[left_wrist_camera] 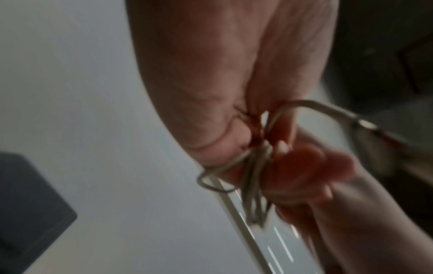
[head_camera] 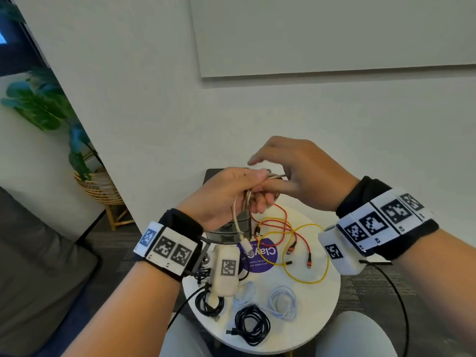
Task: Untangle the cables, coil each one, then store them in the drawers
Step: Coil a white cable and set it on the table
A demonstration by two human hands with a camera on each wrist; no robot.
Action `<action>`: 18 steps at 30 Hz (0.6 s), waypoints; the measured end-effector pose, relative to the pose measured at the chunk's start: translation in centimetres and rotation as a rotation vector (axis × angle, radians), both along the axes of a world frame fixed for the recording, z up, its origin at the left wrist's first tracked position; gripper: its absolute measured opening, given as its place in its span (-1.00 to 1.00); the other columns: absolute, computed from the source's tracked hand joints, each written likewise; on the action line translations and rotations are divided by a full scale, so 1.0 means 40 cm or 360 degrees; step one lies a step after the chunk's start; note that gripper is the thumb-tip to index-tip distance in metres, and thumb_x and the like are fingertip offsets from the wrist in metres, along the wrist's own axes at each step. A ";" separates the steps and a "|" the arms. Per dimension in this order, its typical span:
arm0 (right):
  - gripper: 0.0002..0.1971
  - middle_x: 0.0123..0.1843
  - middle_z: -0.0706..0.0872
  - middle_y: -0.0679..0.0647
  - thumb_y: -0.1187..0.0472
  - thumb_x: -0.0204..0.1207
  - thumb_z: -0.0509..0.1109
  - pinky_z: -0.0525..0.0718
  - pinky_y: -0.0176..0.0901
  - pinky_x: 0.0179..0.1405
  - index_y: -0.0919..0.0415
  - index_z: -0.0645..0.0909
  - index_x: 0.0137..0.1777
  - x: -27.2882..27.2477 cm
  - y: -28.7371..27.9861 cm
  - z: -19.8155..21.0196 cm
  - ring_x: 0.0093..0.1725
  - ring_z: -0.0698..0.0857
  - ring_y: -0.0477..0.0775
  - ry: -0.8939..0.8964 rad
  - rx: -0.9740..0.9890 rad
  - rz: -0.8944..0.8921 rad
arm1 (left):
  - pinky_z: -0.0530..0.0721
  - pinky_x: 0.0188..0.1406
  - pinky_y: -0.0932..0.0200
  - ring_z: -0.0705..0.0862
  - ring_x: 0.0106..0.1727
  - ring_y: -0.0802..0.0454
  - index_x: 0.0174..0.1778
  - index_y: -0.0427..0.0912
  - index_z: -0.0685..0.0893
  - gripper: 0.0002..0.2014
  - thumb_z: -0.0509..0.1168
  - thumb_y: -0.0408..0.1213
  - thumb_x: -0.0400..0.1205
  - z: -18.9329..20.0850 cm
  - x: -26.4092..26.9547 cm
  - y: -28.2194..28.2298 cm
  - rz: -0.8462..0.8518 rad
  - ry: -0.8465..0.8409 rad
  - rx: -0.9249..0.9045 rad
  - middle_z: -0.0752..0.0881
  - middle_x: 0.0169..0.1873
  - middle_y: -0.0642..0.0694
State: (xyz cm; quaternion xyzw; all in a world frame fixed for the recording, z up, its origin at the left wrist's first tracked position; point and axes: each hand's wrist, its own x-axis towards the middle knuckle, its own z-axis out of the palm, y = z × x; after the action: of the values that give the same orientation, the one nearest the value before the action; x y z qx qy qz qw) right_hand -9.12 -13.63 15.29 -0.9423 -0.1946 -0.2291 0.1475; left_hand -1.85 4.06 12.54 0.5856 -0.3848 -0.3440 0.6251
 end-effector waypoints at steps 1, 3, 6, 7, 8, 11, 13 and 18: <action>-0.75 -0.04 0.73 -0.10 -0.04 0.63 0.45 0.34 -0.50 -0.23 0.08 0.75 0.16 0.001 -0.001 -0.007 -0.21 0.55 -0.42 -0.0001 0.0024 0.0037 | 0.63 -0.27 0.27 0.67 -0.37 0.12 -0.08 -0.22 0.84 -0.63 0.17 -0.13 0.74 -0.003 0.003 0.006 -0.0001 0.0044 -0.0013 0.75 -0.28 -0.13; -0.77 -0.22 0.76 -0.12 -0.02 0.66 0.40 0.37 -0.49 -0.26 0.12 0.78 0.03 0.003 0.001 -0.017 -0.31 0.56 -0.32 -0.0021 0.0096 0.0035 | 0.69 -0.23 0.36 0.71 -0.31 0.14 0.10 -0.41 0.77 -0.60 0.22 -0.12 0.68 -0.011 0.012 0.012 0.0100 0.0093 -0.0040 0.77 -0.25 -0.15; -0.75 -0.38 0.69 -0.11 0.00 0.67 0.36 0.38 -0.40 -0.35 0.14 0.78 -0.01 0.005 0.004 -0.030 -0.41 0.57 -0.13 -0.0102 0.0220 -0.0047 | 0.71 -0.28 0.35 0.71 -0.34 0.12 -0.01 -0.37 0.77 -0.63 0.28 -0.08 0.64 -0.015 0.009 0.002 0.0356 0.0087 -0.0085 0.76 -0.32 -0.14; -0.76 -0.42 0.67 -0.09 0.02 0.68 0.37 0.42 -0.34 -0.37 0.14 0.78 0.01 0.006 0.004 -0.035 -0.43 0.57 -0.07 -0.0121 0.0268 -0.0075 | 0.71 -0.30 0.34 0.71 -0.35 0.11 -0.03 -0.34 0.76 -0.65 0.29 -0.08 0.65 -0.016 0.006 -0.003 0.0433 0.0061 -0.0111 0.75 -0.33 -0.14; -0.79 -0.45 0.65 -0.09 0.04 0.69 0.38 0.43 -0.32 -0.39 0.14 0.77 0.04 0.007 0.005 -0.039 -0.45 0.57 -0.03 -0.0135 0.0328 -0.0097 | 0.70 -0.31 0.33 0.70 -0.36 0.11 -0.03 -0.32 0.74 -0.69 0.28 -0.10 0.69 -0.016 0.002 -0.008 0.0504 0.0031 -0.0142 0.74 -0.34 -0.13; -0.86 -0.51 0.59 -0.08 0.11 0.67 0.45 0.40 -0.38 -0.42 0.15 0.77 0.05 0.009 0.013 -0.053 -0.46 0.54 0.03 -0.0176 0.0531 -0.0160 | 0.63 -0.32 0.28 0.63 -0.39 0.13 0.01 -0.26 0.66 -0.78 0.21 -0.19 0.81 -0.020 -0.014 -0.020 0.0685 0.0016 -0.0207 0.71 -0.36 -0.07; -0.88 -0.51 0.60 -0.04 0.13 0.65 0.48 0.38 -0.38 -0.44 0.15 0.78 0.01 0.012 0.027 -0.064 -0.46 0.52 0.05 -0.0222 0.0656 -0.0200 | 0.55 -0.28 0.21 0.58 -0.38 0.14 0.01 -0.22 0.65 -0.77 0.16 -0.22 0.85 -0.024 -0.024 -0.031 0.0783 0.0045 -0.0206 0.67 -0.36 -0.03; -0.91 -0.50 0.61 -0.16 0.17 0.66 0.45 0.41 -0.45 -0.41 0.13 0.77 -0.05 0.024 0.061 -0.095 -0.46 0.57 -0.09 -0.0228 0.1022 -0.0292 | 0.53 -0.09 -0.06 0.56 -0.29 0.06 0.08 -0.24 0.65 -0.75 0.09 -0.25 0.87 -0.041 -0.043 -0.053 0.0919 0.0160 -0.0243 0.54 -0.38 0.00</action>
State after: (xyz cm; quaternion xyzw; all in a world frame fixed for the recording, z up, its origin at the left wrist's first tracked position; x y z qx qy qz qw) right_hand -8.14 -11.21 11.49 -0.8429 -0.0368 -0.3566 0.4013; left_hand -3.56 1.94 10.91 0.6043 -0.1959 -0.1506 0.7574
